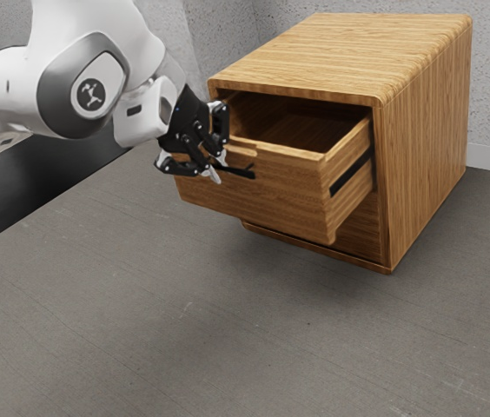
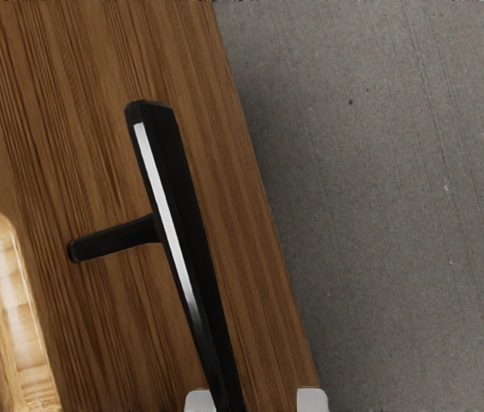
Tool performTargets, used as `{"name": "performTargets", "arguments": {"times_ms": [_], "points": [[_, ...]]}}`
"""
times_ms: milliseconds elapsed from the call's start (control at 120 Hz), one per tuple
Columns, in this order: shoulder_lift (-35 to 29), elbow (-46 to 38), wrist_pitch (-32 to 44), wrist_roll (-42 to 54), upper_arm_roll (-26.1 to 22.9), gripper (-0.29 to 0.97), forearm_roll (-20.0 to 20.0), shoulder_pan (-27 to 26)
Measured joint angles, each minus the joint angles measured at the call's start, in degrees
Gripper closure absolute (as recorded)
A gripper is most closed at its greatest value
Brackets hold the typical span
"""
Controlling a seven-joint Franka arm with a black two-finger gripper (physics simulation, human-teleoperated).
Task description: Pull the drawer handle with one arm to open the drawer
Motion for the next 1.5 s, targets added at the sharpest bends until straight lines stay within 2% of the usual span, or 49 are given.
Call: {"name": "performTargets", "arguments": {"times_ms": [200,575,1050,1500], "points": [[-0.86,-1.92,2.07,0.02,0.04,0.78,-0.40,0.01],[-11.44,-13.90,5.96,-0.54,0.01,0.75,-0.26,0.11],[-20.57,-23.82,10.28,-0.43,0.17,0.78,-0.56,-1.18],[-21.49,-25.46,11.41,-0.46,0.14,0.78,-0.83,-0.99]]}}
